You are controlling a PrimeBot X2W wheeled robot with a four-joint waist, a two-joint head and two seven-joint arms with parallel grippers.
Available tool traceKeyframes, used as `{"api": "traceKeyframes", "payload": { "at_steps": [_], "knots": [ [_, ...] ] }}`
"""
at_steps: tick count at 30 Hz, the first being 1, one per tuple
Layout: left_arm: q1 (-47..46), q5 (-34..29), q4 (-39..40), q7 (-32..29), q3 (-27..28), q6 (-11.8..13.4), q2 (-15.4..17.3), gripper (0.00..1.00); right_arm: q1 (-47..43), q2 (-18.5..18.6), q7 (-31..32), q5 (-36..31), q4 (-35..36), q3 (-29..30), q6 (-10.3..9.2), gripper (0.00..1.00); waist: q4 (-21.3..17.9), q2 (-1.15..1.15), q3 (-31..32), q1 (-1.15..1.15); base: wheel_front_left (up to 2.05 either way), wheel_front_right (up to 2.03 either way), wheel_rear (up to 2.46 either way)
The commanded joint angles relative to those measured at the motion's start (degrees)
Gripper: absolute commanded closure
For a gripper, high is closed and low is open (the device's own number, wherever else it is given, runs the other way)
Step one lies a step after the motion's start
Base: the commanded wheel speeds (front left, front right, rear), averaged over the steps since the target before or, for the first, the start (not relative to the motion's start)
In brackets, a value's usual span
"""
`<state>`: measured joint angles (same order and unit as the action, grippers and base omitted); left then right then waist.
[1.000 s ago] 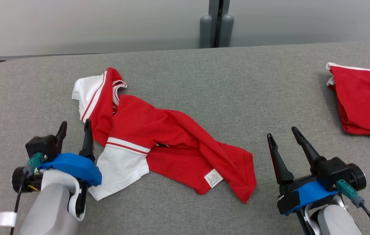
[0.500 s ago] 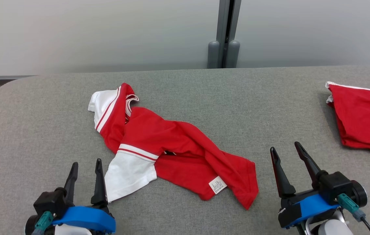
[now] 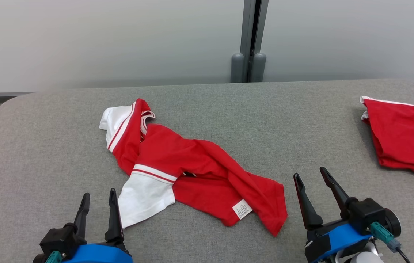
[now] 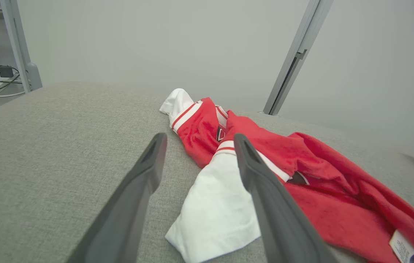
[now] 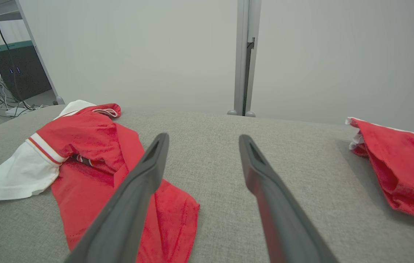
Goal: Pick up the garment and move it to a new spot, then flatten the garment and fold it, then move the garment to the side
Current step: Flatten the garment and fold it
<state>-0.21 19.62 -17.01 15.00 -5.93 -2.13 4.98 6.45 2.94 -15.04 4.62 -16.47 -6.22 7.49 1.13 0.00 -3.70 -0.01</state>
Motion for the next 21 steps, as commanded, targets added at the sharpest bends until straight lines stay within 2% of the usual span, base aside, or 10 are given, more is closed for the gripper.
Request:
{"api": "traceKeyframes", "payload": {
  "at_steps": [1, 6, 10, 13, 21],
  "knots": [
    [0.42, -0.28, 0.08, 0.25, 0.22, -0.15, -0.12, 0.00, -0.51, -0.06, -0.19, 0.15, -0.18, -0.12, 0.01, 0.00, -0.02, 0.00, 0.01, 0.01, 0.00, 0.00, 0.00],
    [0.70, 0.19, -0.92, -0.17, -0.08, -0.30, -0.01, 0.00, -0.33, -0.07, -0.20, 0.08, -0.14, 0.08, 0.01, 0.00, -0.05, 0.00, -0.07, 0.01, 0.00, 0.00, 0.00],
    [1.14, 2.08, -4.10, -4.99, 0.48, 0.49, 0.30, 0.00, -0.11, -0.07, -0.20, 0.00, 0.09, 0.03, 0.01, 0.00, -0.22, 0.00, -0.71, 0.01, 0.00, 0.00, 0.00],
    [0.76, 4.04, -6.19, -7.62, 0.92, 0.11, 0.05, 0.00, 0.14, -0.07, -0.20, 0.07, -0.10, -0.22, 0.01, 0.00, -0.45, 0.00, -1.27, 0.01, 0.00, 0.00, 0.00],
    [-2.78, 7.28, -12.06, -10.74, 1.80, -0.52, -0.02, 0.00, 0.91, -0.06, -0.20, -0.84, -1.37, -1.41, 0.01, 0.00, -1.74, 0.00, -2.86, 0.01, 0.00, 0.00, 0.00]
  ]
}}
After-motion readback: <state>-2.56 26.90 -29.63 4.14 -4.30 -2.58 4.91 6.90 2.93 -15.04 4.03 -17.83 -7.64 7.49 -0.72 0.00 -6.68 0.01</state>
